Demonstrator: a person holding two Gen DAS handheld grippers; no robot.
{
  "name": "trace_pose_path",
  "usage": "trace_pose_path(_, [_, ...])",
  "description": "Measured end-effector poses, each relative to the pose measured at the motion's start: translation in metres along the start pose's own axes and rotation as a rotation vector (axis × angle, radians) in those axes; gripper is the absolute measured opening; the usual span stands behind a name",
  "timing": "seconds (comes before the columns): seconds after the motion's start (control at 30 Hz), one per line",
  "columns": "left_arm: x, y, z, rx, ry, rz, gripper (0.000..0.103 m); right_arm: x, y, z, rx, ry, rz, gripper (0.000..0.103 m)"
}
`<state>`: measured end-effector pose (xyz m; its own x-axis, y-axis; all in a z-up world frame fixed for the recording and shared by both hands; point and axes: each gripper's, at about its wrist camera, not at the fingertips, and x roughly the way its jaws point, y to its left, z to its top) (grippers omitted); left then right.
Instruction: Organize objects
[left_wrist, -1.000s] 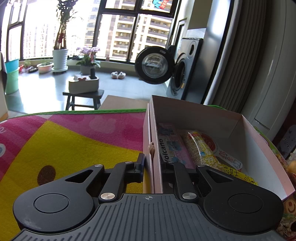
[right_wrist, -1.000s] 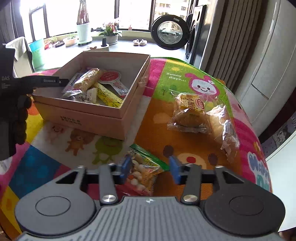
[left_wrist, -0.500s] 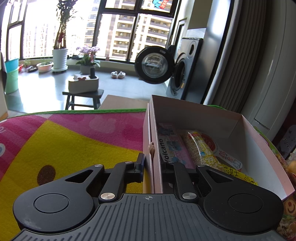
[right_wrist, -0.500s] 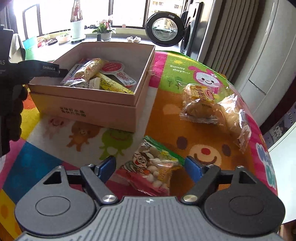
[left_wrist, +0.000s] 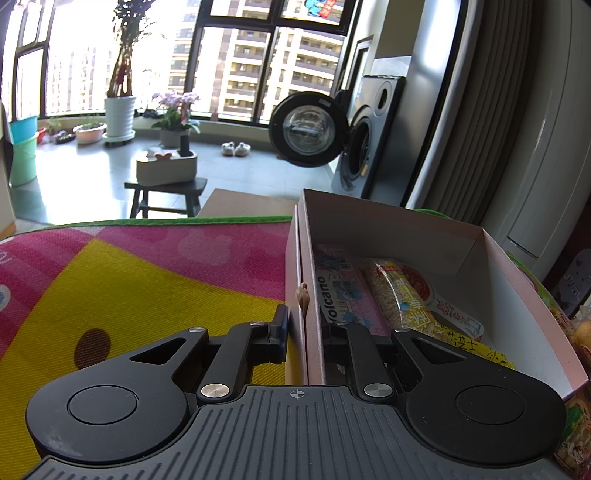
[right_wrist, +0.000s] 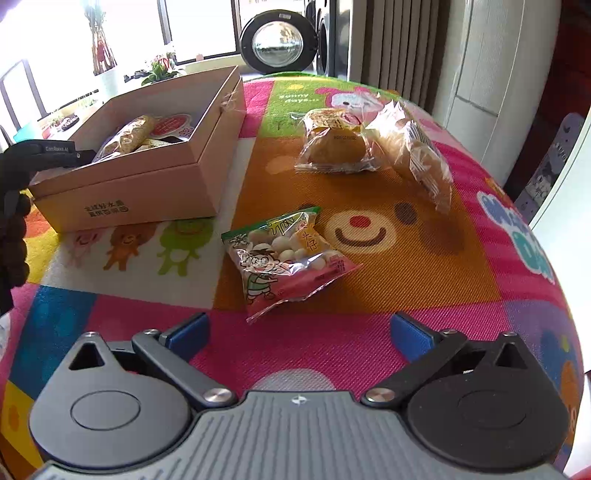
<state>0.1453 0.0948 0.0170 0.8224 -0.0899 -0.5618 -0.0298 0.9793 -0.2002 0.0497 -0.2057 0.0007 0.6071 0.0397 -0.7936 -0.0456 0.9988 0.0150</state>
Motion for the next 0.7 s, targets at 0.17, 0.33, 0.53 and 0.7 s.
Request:
trace_pose_path(0.17, [0.000,0.000,0.000,0.000,0.000,0.000,0.015,-0.001,0.004,-0.008,0.020,-0.050,-0.019,0.103])
trace_pose_path(0.33, [0.000,0.000,0.000,0.000,0.000,0.000,0.015,-0.001,0.004,-0.010,0.032,-0.067,-0.021,0.103])
trace_pose_path(0.53, [0.000,-0.001,0.000,0.001,-0.001,0.001,0.015,0.007,0.010,0.007,-0.111,-0.064,0.065,0.103])
trace_pose_path(0.7, [0.000,-0.001,0.000,0.000,-0.001,0.000,0.015,0.026,0.008,0.025,-0.089,-0.079,0.076,0.103])
